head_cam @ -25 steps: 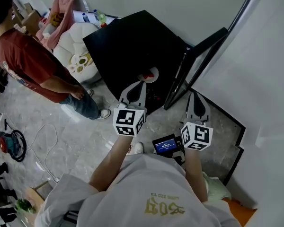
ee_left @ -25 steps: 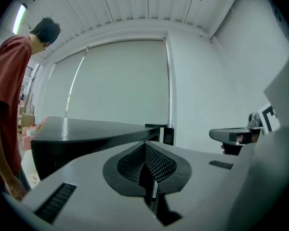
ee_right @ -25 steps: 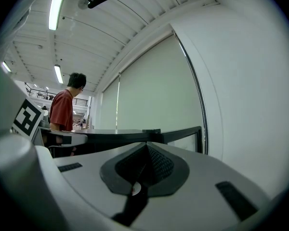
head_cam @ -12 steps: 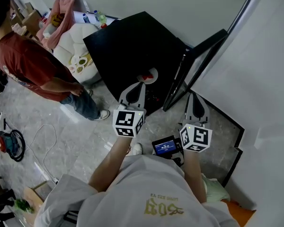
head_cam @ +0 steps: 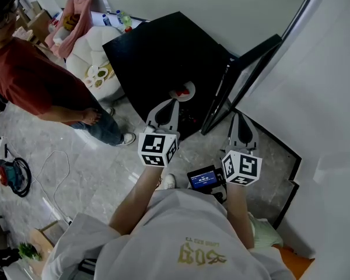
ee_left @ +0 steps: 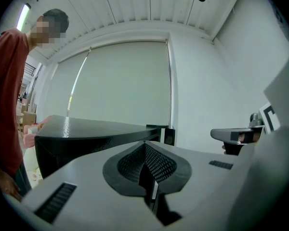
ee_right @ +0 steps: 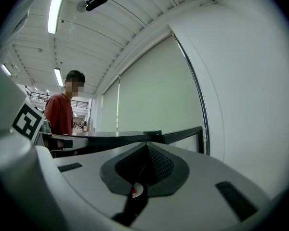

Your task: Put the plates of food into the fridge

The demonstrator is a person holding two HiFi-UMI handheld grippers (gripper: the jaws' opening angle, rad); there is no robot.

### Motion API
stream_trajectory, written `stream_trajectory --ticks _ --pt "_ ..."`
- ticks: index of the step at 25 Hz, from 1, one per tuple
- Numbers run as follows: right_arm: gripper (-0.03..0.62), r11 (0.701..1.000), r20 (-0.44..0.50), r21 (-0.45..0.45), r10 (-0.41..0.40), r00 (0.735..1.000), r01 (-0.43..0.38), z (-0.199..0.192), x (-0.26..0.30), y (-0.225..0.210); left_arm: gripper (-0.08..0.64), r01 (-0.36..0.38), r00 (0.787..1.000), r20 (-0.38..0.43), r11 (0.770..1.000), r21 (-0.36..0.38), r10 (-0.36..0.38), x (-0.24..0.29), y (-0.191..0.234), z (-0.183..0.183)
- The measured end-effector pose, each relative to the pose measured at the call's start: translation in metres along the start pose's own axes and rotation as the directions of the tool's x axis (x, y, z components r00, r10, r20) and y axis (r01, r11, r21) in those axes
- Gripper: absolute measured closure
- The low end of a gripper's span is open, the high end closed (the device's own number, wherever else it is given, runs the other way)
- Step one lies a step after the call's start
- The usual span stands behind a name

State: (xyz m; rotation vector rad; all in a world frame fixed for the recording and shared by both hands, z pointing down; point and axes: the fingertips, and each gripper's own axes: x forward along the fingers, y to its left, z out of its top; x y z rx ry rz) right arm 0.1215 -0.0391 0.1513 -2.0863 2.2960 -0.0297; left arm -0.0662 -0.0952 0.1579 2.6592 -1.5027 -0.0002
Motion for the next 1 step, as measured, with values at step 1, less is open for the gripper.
stream_trajectory --ticks 1 --pt "0.583 1.000 0.002 0.001 0.000 1.000 0.000 0.0004 0.0014 -0.0006 0.554 0.000 1.000 0.003 1.000 -0.001 0.000 0.0014 0.0002 0.0008"
